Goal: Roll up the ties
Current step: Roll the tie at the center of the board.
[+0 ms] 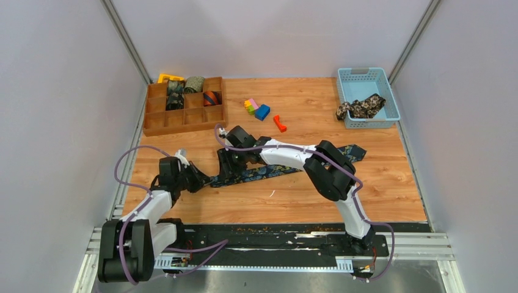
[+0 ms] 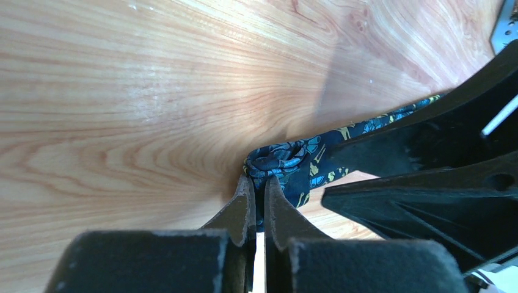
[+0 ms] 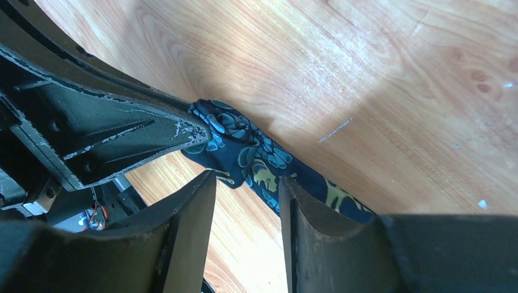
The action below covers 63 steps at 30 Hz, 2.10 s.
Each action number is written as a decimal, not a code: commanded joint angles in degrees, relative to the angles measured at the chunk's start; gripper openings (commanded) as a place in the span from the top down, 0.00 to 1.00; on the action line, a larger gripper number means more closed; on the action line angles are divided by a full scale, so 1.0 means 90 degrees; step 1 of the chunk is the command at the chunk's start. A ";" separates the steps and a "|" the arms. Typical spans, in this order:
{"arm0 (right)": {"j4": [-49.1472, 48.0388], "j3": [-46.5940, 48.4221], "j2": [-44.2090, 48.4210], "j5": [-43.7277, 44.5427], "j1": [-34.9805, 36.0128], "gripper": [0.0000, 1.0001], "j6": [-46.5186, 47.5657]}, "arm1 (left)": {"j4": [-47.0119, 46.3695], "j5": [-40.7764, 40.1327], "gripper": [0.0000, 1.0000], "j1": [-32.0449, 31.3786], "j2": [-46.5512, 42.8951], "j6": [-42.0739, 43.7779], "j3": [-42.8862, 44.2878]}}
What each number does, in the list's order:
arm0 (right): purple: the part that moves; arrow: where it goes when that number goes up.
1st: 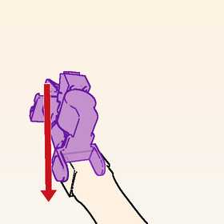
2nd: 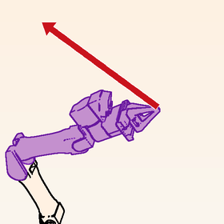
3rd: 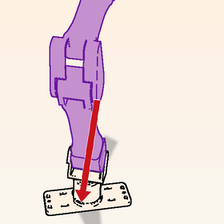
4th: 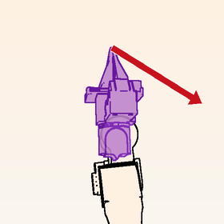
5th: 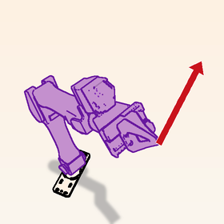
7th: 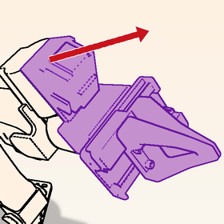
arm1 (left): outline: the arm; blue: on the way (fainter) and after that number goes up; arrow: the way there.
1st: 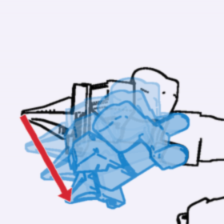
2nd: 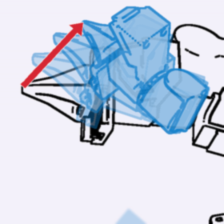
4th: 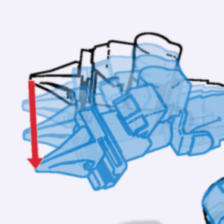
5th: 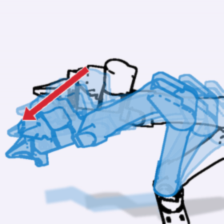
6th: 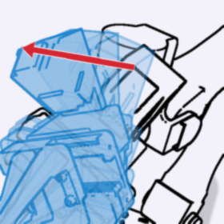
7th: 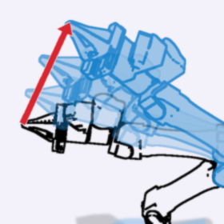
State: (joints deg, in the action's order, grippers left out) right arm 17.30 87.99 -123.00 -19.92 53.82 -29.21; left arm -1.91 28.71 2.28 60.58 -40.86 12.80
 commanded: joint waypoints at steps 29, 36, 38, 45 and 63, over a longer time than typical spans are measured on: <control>-0.0369 0.0240 0.0186 -0.0121 0.0259 0.88 -0.0173 | 0.2579 -0.1889 1.00 -0.1055 -0.0757 0.0688 0.1298; -0.0418 0.0369 -0.0081 -0.0186 0.0317 0.91 -0.0198 | 0.2798 -0.1957 1.00 -0.1136 -0.0755 0.0743 0.1525; -0.0437 0.0411 -0.0143 -0.0198 0.0350 0.91 -0.0211 | 0.2814 -0.1963 1.00 -0.1159 -0.0736 0.0749 0.1549; -0.0444 0.0576 -0.0368 -0.0255 0.0440 0.92 -0.0235 | 0.3044 -0.1981 1.00 -0.1254 -0.0617 0.0799 0.1776; -0.0761 0.0799 -0.0625 -0.0583 0.0514 0.94 -0.0460 | 0.3741 -0.2403 1.00 -0.1697 -0.0277 0.1054 0.2624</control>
State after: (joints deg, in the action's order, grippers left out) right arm 14.35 93.01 -127.57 -23.35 57.65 -31.88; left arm 31.29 7.97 -11.11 57.36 -32.56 32.23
